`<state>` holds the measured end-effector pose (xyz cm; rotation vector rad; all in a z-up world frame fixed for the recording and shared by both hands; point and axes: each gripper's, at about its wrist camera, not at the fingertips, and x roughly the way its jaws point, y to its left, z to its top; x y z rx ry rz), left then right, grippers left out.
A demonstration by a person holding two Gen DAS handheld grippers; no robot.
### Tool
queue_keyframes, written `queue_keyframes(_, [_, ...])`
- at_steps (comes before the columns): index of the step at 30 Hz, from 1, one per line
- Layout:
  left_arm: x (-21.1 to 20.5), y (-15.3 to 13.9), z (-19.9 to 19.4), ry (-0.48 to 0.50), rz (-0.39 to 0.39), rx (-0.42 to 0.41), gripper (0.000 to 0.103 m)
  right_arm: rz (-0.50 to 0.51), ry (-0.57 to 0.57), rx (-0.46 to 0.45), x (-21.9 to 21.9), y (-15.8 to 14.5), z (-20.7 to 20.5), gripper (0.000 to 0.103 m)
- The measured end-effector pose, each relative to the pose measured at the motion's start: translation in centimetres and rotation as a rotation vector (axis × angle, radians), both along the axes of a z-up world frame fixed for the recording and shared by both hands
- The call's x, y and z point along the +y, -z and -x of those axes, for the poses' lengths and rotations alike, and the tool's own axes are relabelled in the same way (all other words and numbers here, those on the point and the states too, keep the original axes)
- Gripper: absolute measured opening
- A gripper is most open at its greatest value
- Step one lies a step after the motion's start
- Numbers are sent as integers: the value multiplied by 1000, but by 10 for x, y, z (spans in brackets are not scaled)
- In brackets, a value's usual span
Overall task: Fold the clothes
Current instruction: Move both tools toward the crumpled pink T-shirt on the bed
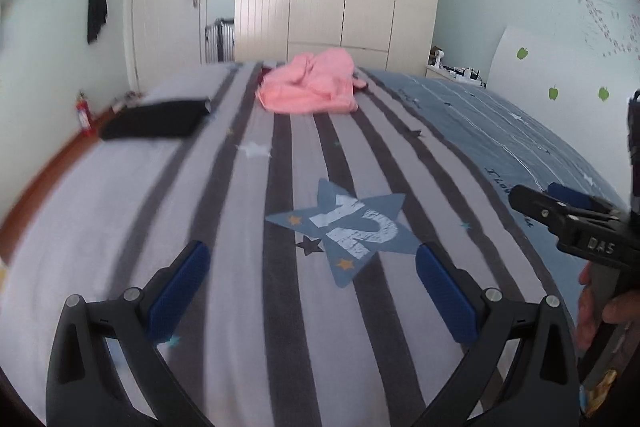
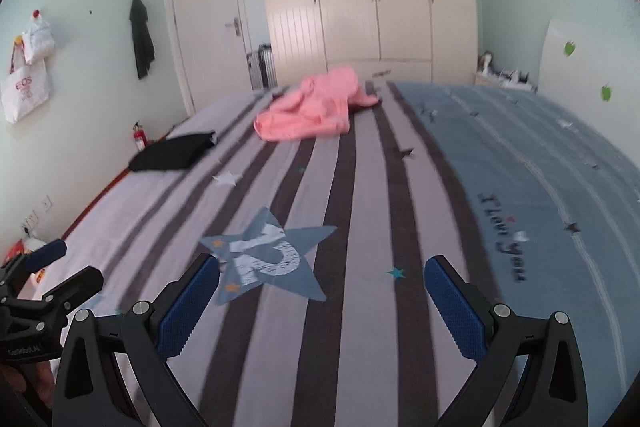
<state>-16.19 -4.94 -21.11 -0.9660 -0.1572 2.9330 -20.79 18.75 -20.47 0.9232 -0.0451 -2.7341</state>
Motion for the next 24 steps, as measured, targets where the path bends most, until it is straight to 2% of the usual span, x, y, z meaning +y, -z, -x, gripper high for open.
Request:
queue_keyframes(3, [-10,21,28,-18,-33,-47,102,-4,15,-51,0,26,35,101])
queue_keyframes(5, [-11,25,41,-7,-26,-93,102,-6,28,-98,1,39,54,101])
queue_keyframes(7, [-12,23,49,-43,-33,-151,102,6,48,-181,6,47,66,101])
queue_keyframes(10, [-12,13,55,-72,-28,-222,102,20,59,-285,16,48,73,101])
queue_keyframes(15, [-13,-15,74,-123,-37,-324,102,67,82,-414,35,25,84,101])
queue_keyframes(19, [-16,-26,113,-129,-36,-349,102,61,50,-430,38,0,116,101])
queue_keyframes(22, [-22,-23,158,-115,-44,-332,102,43,29,-406,32,-10,154,101])
queue_keyframes(24, [-28,-18,188,-106,-41,-315,97,40,24,-392,26,-11,187,101])
